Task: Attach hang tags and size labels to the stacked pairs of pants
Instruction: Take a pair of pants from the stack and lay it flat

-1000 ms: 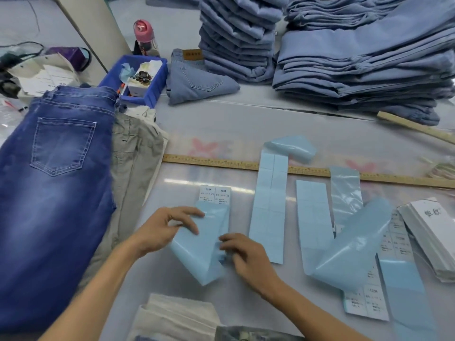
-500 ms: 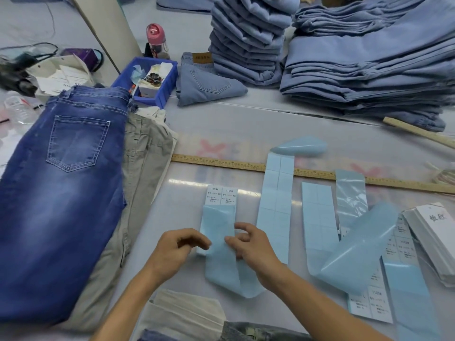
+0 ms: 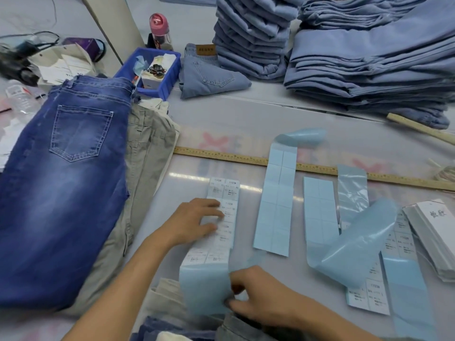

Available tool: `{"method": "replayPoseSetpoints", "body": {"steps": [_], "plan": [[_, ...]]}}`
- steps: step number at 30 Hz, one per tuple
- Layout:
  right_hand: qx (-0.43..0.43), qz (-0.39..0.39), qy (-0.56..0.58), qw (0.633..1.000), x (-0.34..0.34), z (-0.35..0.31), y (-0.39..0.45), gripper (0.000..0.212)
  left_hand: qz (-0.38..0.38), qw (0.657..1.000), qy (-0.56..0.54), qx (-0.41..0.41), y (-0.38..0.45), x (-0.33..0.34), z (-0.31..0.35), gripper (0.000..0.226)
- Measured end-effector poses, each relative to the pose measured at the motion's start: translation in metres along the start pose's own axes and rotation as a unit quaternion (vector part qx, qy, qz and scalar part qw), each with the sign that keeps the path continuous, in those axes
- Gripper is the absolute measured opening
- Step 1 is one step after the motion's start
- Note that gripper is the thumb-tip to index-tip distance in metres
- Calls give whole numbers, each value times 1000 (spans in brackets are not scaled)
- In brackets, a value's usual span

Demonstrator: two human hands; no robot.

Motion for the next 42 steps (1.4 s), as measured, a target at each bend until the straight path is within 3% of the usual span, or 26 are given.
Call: {"method": "replayPoseSetpoints", "body": {"steps": [3,5,7,9,11,12,15,18,22,25,32,38,40,42], "plan": [[39,36,53,997,-26,16,-19,7,41,993,111,-14,-3,-8,-6,47],[69,63,72,993,-44,29,-35,20,57,988,136,-48,-9,-14,-8,47],[99,89,80,988,-57,43,-50,37,103,990,97,-16,-16,-22,9,42],[111,101,66,986,-65,48,-61,47,162,984,-48,46,-27,-36,40,35],[118,112,50,985,-68,50,-66,38,130,970,-178,101,-33,-40,82,31],[117,116,45,985,-69,49,-67,34,86,970,-184,135,-35,-36,109,33],[105,122,37,986,-71,41,-66,27,-70,972,-91,205,-36,-2,166,37],[85,131,68,985,-78,33,-69,27,-165,965,-95,179,-34,21,172,28],[89,146,82,982,-87,39,-74,9,-160,952,-199,167,-31,16,165,20],[101,183,103,973,-96,47,-80,17,-161,943,-243,160,-28,18,161,23],[103,185,133,968,-92,54,-83,24,-155,930,-295,153,-23,34,154,31],[92,209,132,965,-89,57,-84,19,-130,922,-336,141,-21,45,149,27],[91,224,128,962,-90,60,-86,21,-112,922,-348,130,-20,43,143,26],[110,252,148,950,-94,75,-96,26,-46,913,-393,98,-17,26,119,29]]}}
Point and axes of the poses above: each hand's wrist, its own y-axis towards the middle knuckle, its own x-axis out of the palm, z = x × y, the point moved 10 cm from there along y, towards the middle knuckle
